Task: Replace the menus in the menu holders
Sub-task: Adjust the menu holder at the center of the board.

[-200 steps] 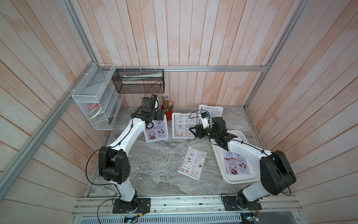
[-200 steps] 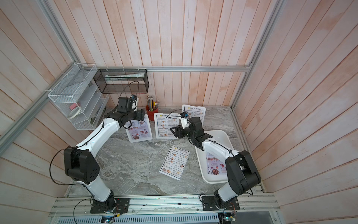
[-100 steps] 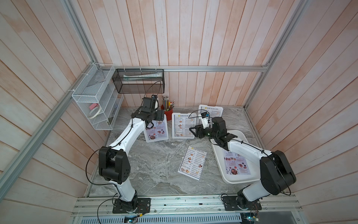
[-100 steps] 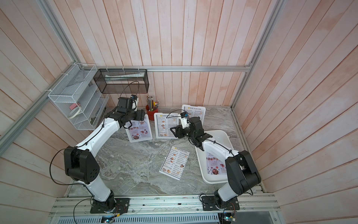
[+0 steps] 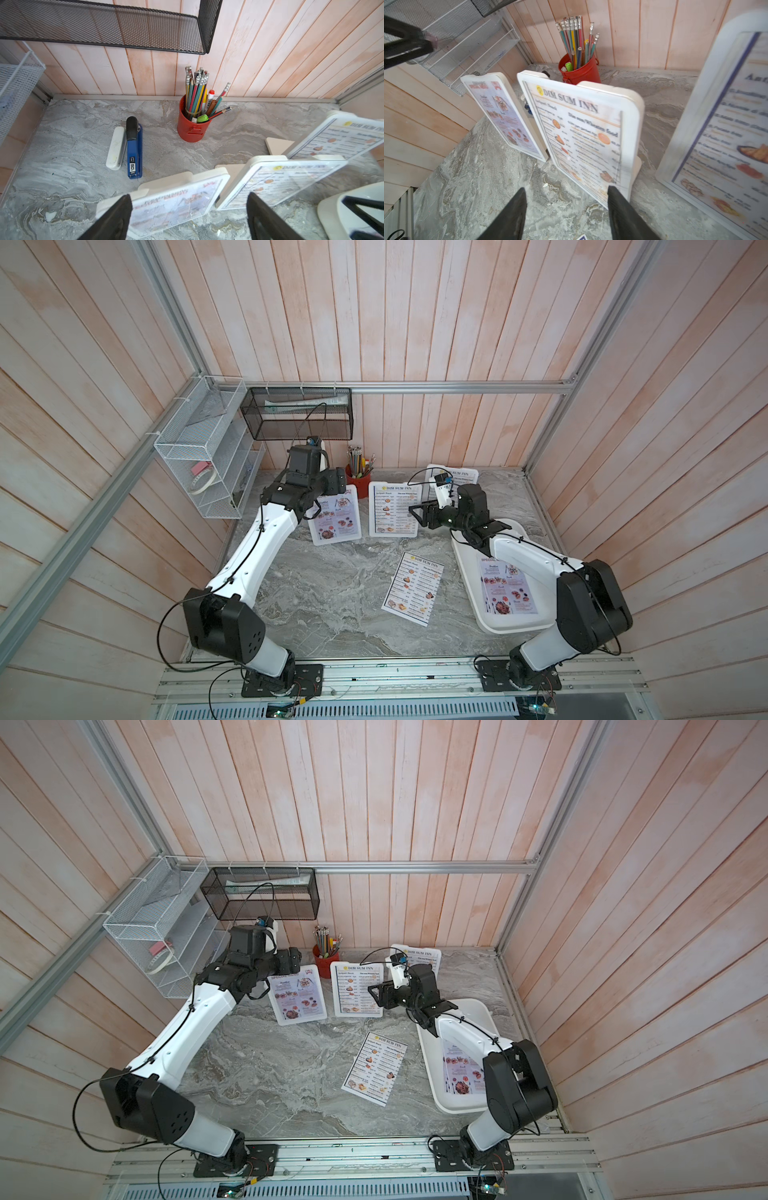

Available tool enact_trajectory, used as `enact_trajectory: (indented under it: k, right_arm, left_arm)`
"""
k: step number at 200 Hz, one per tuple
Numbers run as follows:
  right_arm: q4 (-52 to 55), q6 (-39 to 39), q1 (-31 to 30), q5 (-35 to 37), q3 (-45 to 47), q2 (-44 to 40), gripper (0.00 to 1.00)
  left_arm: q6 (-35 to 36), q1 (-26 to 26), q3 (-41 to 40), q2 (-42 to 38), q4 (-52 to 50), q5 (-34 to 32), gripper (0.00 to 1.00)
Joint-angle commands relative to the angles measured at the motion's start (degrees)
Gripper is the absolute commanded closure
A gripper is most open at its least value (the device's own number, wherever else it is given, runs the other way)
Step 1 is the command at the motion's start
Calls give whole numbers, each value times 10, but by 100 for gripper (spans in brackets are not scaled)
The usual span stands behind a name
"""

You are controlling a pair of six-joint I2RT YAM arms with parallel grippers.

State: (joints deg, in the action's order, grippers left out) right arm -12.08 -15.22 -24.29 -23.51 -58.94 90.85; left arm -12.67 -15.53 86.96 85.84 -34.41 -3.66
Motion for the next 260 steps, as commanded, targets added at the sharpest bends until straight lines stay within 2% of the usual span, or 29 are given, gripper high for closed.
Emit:
enact_trajectory:
  k: [1, 64, 110, 156, 201, 234, 260]
  right_arm:
    - [1, 19, 20, -20, -28, 38, 37]
    - [-17, 41, 32, -75, -82, 120, 36]
    - [-28, 34, 26, -115, -90, 131, 38]
    - [-43, 22, -4, -132, -44, 92, 42]
    - [-39, 19, -34, -101, -7, 55, 43]
    - [-15, 30, -34, -46, -24, 71, 47]
    - [-6, 38, -35, -38, -47, 88, 53]
  left_arm:
    - [-49, -11, -55, -57, -40, -15, 12]
    - [-142, -102, -246, -190, -46, -12, 13]
    - [-206, -145, -358, -207, 24, 22, 15]
    - [-231, -158, -394, -187, 71, 25, 15]
    - [-232, -158, -404, -183, 80, 25, 16]
    - [-231, -157, -406, -180, 82, 25, 16]
    - [-234, -158, -406, -178, 83, 28, 16]
